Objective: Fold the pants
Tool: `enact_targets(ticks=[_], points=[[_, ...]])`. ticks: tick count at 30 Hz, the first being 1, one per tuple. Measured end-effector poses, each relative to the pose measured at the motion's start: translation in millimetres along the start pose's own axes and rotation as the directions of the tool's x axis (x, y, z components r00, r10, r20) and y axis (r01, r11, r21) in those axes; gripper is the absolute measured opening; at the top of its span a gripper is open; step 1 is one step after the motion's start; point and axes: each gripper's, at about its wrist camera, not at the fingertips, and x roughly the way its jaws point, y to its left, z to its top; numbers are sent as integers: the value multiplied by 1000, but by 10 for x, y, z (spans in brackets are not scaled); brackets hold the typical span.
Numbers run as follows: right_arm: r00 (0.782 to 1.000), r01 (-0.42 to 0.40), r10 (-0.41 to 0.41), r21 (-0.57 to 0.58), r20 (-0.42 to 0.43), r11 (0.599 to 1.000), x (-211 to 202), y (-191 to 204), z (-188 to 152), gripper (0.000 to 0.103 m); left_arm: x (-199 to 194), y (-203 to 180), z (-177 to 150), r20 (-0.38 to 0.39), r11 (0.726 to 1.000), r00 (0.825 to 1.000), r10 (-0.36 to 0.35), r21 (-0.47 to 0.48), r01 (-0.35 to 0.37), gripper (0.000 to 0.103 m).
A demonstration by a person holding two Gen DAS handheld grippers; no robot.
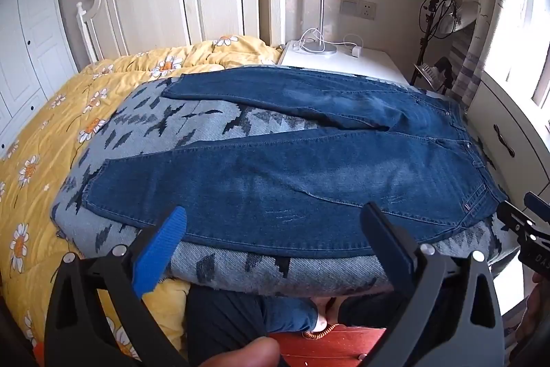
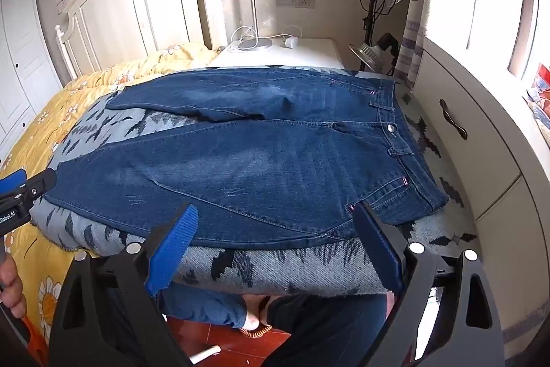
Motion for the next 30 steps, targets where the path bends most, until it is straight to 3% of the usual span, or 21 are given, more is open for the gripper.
enact_targets(ticks=[30], points=[[1000, -24, 24, 0, 17, 1000, -32, -36, 54, 88, 57, 34, -16, -5, 1000, 1000, 5, 0, -5, 101]])
